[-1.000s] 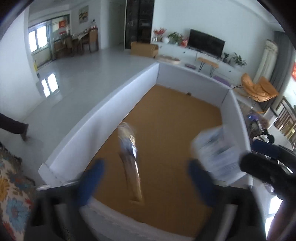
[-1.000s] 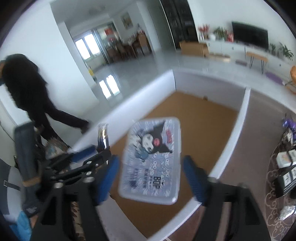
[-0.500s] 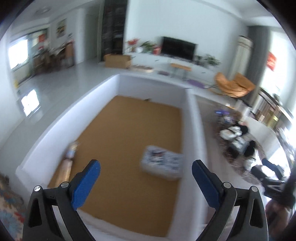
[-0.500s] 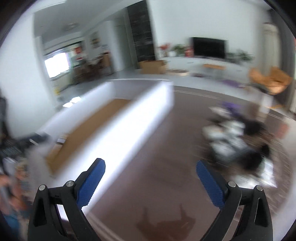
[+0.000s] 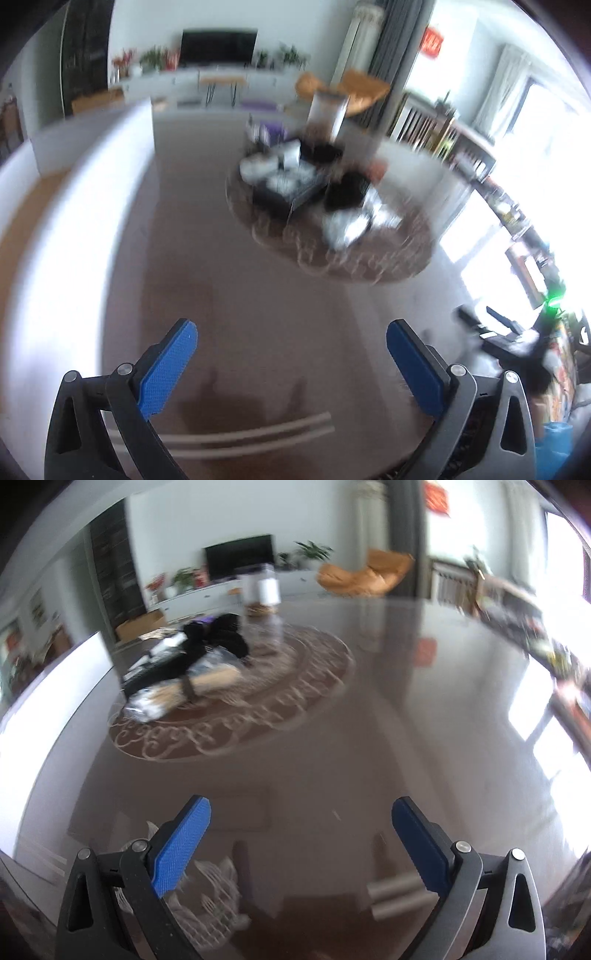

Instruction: Organize objects

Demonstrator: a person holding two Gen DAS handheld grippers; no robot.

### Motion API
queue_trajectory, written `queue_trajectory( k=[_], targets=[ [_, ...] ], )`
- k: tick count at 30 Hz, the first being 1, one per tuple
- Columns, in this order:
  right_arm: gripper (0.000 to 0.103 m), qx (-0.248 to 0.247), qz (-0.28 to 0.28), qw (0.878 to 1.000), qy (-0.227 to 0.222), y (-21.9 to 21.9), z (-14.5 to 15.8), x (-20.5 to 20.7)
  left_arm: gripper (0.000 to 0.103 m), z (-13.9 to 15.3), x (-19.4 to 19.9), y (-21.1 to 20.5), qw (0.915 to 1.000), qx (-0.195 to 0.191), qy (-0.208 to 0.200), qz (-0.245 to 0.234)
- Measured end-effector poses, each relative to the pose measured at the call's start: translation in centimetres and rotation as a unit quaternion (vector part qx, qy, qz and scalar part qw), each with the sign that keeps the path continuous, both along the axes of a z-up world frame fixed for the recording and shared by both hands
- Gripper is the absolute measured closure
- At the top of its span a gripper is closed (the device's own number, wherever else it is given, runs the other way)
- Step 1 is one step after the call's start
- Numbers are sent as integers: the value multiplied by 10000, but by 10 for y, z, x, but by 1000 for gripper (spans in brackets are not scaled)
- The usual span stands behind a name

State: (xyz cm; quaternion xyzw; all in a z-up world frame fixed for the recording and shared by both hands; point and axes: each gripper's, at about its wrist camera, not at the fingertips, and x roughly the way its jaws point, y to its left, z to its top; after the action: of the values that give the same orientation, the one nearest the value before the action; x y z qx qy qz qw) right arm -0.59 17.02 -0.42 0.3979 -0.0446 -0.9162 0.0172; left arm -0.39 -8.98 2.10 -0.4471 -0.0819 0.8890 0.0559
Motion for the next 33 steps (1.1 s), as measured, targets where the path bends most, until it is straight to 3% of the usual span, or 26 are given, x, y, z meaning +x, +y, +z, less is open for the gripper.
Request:
queue_trajectory(
  k=[5,12,17,20,26,33],
  targets=[
    [4,26,71,9999,-97,5,-1,-6,0,-40,-28,0,9985,-475,-206,183],
    [4,163,224,9992,-277,-6,-12,-12,0,-61,-62,-14,9947,-653,-401,688],
    [3,219,276,9990,-281,-9,-13,-10,0,-62,-58,-15,9940,-757,-308,731],
    [0,226,294,9989,-283,-11,-14,-10,0,-63,-59,-8,9926,-1013,-305,597],
    [0,555,324,9975,-283,-21,-17,-10,0,-63,-59,-8,9929,-1008,-279,558],
    [0,544,336,9976,-274,-21,-17,-10,0,-62,-59,-8,9929,-1013,-277,563]
  ],
)
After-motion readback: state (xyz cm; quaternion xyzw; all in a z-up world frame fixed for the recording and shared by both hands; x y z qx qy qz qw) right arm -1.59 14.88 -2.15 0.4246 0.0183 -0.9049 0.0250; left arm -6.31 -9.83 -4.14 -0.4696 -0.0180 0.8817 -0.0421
